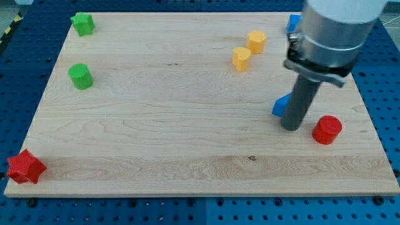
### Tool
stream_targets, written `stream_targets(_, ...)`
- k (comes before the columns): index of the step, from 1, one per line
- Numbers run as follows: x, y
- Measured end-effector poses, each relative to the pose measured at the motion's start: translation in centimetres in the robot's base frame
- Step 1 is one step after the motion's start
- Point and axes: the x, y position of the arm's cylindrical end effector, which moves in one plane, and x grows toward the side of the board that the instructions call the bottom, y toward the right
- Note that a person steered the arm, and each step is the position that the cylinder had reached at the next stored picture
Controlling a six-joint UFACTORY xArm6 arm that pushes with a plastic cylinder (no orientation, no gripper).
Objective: Slide the red circle slightly down
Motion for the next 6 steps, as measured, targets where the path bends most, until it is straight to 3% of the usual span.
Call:
stream_targets(1,-1.9,3.8)
stream_targets(3,-1.6,3.8)
stream_targets(5,3.7,2.9)
stream_targets(6,3.5,2.9)
